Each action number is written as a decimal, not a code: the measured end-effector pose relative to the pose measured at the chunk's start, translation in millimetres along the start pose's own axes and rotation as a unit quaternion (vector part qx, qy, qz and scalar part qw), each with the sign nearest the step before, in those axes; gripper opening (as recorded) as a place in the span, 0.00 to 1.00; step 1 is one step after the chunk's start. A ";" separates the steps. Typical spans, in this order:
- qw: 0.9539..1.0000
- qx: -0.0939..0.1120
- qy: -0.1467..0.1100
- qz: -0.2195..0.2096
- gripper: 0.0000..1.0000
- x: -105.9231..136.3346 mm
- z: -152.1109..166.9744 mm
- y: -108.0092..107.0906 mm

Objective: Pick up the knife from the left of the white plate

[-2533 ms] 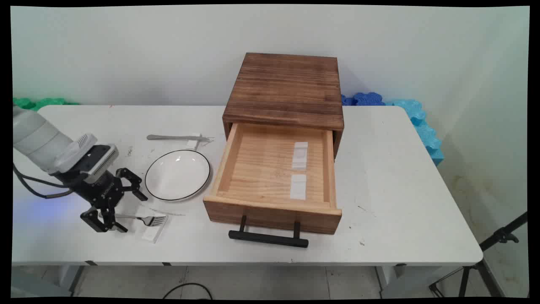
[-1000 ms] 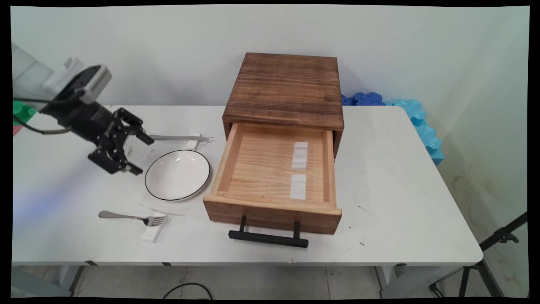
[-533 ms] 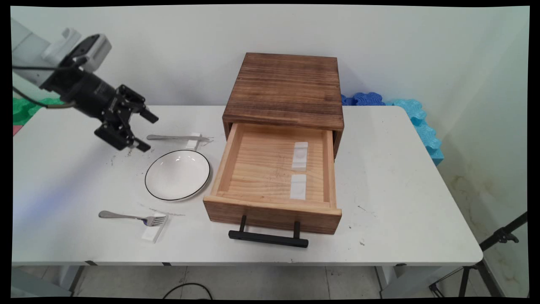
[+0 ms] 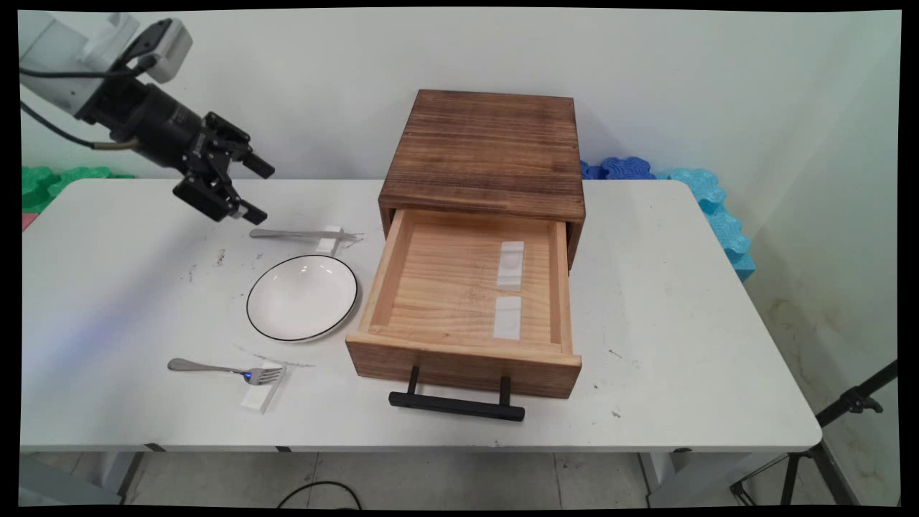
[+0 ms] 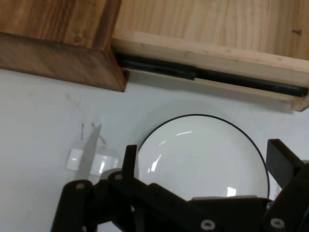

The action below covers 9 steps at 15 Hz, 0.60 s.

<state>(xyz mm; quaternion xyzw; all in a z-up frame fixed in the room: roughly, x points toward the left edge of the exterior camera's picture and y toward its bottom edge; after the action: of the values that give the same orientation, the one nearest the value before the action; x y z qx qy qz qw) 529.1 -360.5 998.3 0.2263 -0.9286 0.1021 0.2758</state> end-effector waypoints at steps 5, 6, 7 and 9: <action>1.000 0.014 0.000 -0.004 1.00 2.4 -2.3 -12.6; 1.000 0.017 -0.001 -0.004 1.00 2.4 -2.2 -15.4; 1.000 0.020 -0.002 -0.004 1.00 2.1 -1.8 -18.3; 1.000 0.027 -0.005 -0.003 1.00 1.0 0.2 -25.9</action>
<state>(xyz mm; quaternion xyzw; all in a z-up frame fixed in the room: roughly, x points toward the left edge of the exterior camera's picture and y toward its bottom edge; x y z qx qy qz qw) 540.6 -383.6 1000.4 0.2372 -0.9262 0.1255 0.2649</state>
